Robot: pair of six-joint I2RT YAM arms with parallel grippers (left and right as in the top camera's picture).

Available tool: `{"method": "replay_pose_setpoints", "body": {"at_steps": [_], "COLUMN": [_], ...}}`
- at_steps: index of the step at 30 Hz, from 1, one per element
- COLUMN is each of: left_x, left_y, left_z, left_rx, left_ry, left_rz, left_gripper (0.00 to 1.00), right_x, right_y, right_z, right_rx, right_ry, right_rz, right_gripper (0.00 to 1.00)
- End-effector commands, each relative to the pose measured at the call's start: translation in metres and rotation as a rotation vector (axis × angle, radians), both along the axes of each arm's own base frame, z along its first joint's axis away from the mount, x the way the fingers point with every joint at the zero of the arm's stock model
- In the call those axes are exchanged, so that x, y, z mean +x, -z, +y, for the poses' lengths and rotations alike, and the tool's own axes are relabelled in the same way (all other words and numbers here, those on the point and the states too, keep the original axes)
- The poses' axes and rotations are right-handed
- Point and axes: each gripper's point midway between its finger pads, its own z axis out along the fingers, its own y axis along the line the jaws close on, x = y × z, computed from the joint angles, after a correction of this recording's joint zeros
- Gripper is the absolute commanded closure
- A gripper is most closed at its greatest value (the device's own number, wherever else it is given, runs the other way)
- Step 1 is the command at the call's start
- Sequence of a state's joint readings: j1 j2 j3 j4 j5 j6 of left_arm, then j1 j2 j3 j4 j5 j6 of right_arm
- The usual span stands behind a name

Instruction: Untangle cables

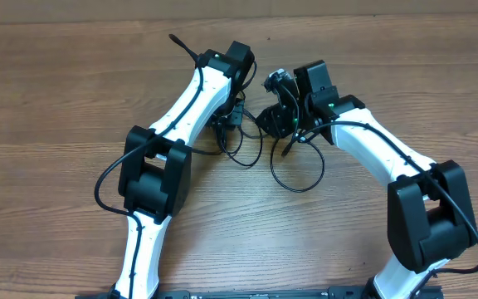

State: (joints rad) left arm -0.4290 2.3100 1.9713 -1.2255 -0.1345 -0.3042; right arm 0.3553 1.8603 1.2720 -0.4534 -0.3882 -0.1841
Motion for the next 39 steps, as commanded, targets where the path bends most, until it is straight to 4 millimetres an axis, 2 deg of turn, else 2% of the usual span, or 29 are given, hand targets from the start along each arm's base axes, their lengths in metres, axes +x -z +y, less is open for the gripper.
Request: {"method": "replay_pose_setpoints", "body": {"at_steps": [1,5,8,13,16,18,20,23,26,29,30,32,34,39], "left_x": [-0.001,-0.002,-0.004,-0.006,-0.006,-0.006,-0.006,-0.004,-0.003,-0.003,-0.003,-0.003,-0.003,-0.002], "left_y": [0.007,0.007,0.007,0.007,0.007,0.007,0.007,0.007,0.007,0.007,0.007,0.007,0.007,0.007], "left_z": [0.005,0.005,-0.002,-0.007,-0.008,-0.008,-0.007,-0.003,-0.001,0.001,0.001,0.001,0.001,0.004], "left_rx": [-0.019,-0.073,-0.146,-0.191,-0.195,-0.195,-0.194,-0.181,-0.178,-0.178,-0.178,-0.179,-0.178,-0.177], "left_ry": [0.092,0.114,0.13,0.133,0.133,0.133,0.132,0.128,0.123,0.123,0.137,0.155,0.16,0.155], "left_rz": [0.043,0.068,0.093,0.106,0.107,0.107,0.107,0.102,0.1,0.1,0.101,0.101,0.101,0.101], "left_gripper": [0.8,0.8,0.8,0.8,0.8,0.8,0.8,0.76,0.67,0.62,0.61,0.61,0.61,0.57], "right_x": [-0.007,-0.006,-0.003,-0.009,-0.008,-0.007,-0.005,0.005,0.018,0.035,0.038,0.05,0.062,0.073], "right_y": [0.003,0.004,0.011,0.023,0.022,0.021,0.019,0.004,-0.023,-0.057,-0.062,-0.067,-0.069,-0.084], "right_z": [0.011,0.012,0.016,0.026,0.026,0.027,0.027,0.021,0.005,-0.022,-0.029,-0.054,-0.089,-0.147], "right_rx": [0.01,0.009,0.02,0.072,0.076,0.076,0.081,0.109,0.126,0.161,0.163,0.141,0.108,0.132], "right_ry": [-0.133,-0.149,-0.156,-0.195,-0.196,-0.196,-0.191,-0.126,-0.072,0.026,0.046,0.139,0.26,0.418], "right_rz": [-0.039,-0.053,-0.053,-0.009,-0.017,-0.025,-0.027,-0.022,-0.053,-0.106,-0.118,-0.131,-0.138,-0.147], "right_gripper": [0.49,0.54,0.53,0.54,0.68,0.93,0.96,0.96,0.96,0.96,0.96,0.96,0.96,0.96]}}
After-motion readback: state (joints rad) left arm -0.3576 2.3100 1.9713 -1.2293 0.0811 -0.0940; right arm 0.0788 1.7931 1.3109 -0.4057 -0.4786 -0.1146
